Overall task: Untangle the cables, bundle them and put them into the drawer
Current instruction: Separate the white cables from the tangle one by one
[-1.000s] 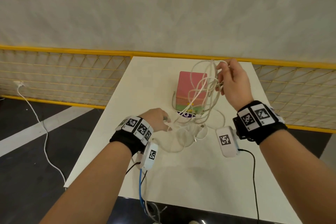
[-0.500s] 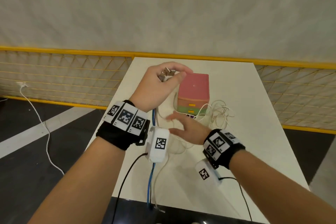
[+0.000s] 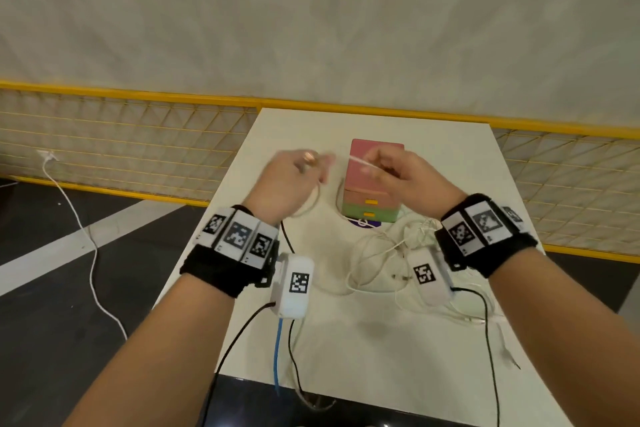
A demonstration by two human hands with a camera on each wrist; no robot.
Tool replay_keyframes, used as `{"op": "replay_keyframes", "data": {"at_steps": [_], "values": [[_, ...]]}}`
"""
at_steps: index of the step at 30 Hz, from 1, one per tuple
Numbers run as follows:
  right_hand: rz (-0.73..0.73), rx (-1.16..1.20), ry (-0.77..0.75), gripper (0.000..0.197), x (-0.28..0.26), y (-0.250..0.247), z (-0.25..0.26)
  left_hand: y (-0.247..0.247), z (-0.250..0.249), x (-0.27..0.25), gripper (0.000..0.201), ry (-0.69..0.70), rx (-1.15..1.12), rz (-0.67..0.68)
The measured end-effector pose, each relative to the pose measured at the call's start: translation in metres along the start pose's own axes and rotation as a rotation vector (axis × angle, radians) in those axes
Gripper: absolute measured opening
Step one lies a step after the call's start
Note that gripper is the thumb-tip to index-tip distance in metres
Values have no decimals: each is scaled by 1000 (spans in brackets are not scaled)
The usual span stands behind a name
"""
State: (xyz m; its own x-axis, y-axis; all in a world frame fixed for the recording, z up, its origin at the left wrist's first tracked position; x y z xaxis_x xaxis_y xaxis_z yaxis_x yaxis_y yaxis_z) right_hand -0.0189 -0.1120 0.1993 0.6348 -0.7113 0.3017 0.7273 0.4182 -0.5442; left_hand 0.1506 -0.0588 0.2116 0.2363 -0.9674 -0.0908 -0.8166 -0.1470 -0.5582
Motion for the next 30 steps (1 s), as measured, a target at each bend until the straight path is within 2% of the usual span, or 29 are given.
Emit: {"op": "replay_keyframes", "data": {"at_steps": [2,4,5,6,7,8,10,11,12,15,18,19,21,22,26,29,30], "values": [[85,-114,91,23,-16,-1,-27,-31,9,7,41,-90,-257,-243],[157,-209,191,29,-33,2,-53,-47,15,11,26,-92,-204,-373],[169,-226,217,30,-39,4,-60,-48,14,12,21,-66,-122,-374],[175,-234,218,30,-41,7,-60,-42,11,10,35,-10,-60,-327],[178,-239,200,30,-39,9,-54,-27,5,8,49,61,-8,-215],[179,-238,173,30,-34,12,-43,-7,-2,3,55,127,71,-70],[153,-186,102,29,-21,15,-18,36,-11,-7,37,230,223,178],[122,-145,64,29,-15,13,-7,49,-12,-8,25,243,247,213],[83,-86,35,29,-11,8,2,53,-12,-6,25,243,231,202],[34,49,17,21,-17,-3,-2,29,-20,1,32,238,90,-21],[85,-81,5,6,-35,2,-33,-8,-29,-2,37,261,-169,-247],[106,-137,-2,20,-41,6,-43,-15,-30,-4,37,267,-236,-288],[113,-230,35,46,-46,9,-62,-20,-27,-5,38,255,-303,-331],[92,-273,76,50,-47,8,-67,-20,-25,-5,38,238,-317,-334],[80,-342,169,36,-47,6,-75,-20,-17,-3,35,189,-309,-345],[16,-330,239,35,-47,2,-74,-19,-10,3,13,178,-292,-381],[-17,-316,254,32,-47,0,-73,-17,-10,2,16,186,-275,-373]]}}
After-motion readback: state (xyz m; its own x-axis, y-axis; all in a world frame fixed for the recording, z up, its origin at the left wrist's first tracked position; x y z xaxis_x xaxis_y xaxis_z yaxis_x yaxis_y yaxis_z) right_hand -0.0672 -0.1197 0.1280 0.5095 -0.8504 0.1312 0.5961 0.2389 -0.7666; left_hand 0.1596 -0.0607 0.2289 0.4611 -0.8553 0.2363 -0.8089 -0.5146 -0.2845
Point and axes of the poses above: each hand's wrist, its own x-axis towards the middle knuckle, its own y-axis out of the palm, z = x × y, the point moved 6 cm from there along x, towards the middle knuckle, and after that the axes turned 7 degrees about -y, right-handed, at the moved point
